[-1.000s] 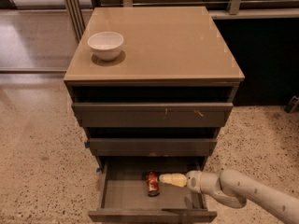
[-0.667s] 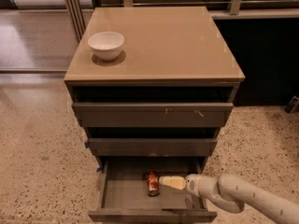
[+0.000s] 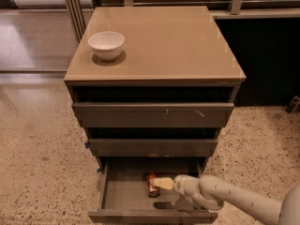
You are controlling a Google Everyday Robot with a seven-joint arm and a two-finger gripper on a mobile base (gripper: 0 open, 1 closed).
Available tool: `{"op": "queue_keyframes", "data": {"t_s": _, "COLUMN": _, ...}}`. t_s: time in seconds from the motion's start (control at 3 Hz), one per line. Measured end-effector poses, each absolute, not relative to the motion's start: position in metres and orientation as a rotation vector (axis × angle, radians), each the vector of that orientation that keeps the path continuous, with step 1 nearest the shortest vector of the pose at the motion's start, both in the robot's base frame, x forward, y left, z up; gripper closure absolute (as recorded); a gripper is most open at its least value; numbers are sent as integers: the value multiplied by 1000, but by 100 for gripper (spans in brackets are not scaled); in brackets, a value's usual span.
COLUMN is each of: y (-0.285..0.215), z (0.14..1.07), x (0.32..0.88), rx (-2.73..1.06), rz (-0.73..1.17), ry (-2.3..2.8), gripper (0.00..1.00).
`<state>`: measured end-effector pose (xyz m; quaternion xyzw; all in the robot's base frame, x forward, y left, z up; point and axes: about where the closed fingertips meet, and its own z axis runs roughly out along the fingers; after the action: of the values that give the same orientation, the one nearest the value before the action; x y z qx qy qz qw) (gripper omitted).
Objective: Pick coke can from bottom drawer and place on counter
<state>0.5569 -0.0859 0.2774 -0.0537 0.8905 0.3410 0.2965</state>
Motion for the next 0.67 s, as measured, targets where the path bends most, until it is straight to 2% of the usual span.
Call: {"op": "queue_keyframes", "data": {"t_s": 0.67, "y": -87, "z": 280, "x": 548, "rx": -104, "rz": 899, "ry": 2360, "gripper": 0}}
